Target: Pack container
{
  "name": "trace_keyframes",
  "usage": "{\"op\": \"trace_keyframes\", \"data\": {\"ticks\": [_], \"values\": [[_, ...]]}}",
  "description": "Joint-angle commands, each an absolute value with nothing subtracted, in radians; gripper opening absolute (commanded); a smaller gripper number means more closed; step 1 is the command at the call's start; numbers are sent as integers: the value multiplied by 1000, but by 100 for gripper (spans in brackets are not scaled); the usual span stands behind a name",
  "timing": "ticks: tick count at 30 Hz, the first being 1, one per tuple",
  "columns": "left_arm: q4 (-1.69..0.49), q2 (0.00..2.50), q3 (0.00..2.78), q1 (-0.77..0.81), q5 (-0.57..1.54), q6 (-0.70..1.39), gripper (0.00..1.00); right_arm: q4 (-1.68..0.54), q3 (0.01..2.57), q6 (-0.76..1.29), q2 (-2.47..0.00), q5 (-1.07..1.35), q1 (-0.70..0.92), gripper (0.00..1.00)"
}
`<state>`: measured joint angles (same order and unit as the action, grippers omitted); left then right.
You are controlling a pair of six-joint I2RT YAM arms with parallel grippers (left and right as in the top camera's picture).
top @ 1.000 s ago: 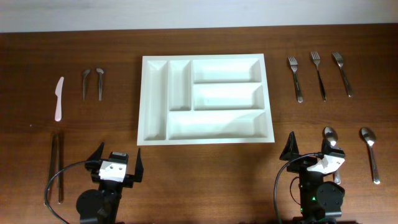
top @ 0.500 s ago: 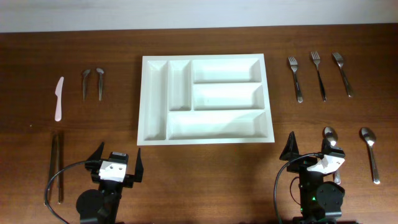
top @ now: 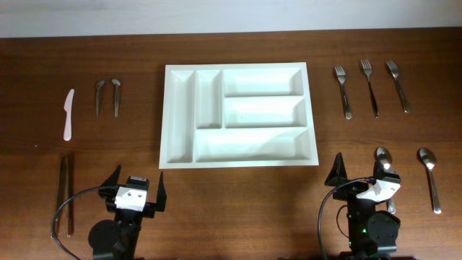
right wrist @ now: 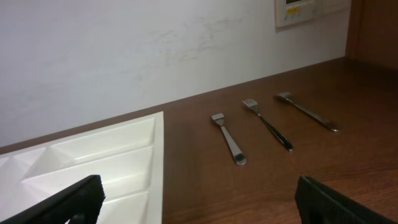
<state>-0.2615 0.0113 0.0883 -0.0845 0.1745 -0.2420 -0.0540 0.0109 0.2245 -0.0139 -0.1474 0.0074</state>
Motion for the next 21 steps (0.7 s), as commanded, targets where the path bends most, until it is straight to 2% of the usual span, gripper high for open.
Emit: {"op": "trace_keyframes", "data": {"ticks": [1, 7, 15, 18, 21], "values": [[-262, 10, 83, -79, 167, -240, 99, -66, 6, 218, -4, -135, 13, 99], [-262, 10, 83, -79, 167, -239, 99, -52, 6, 218, -5, -98, 13, 99], [-262, 10, 83, -79, 167, -239, 99, 33, 55, 213, -7, 72, 13, 99], [-262, 10, 83, -79, 167, -239, 99, 17, 143, 100, -36, 57, 11, 99], [-262, 10, 83, -79, 167, -240, 99, -58, 274, 12, -132, -77, 11, 99]]}}
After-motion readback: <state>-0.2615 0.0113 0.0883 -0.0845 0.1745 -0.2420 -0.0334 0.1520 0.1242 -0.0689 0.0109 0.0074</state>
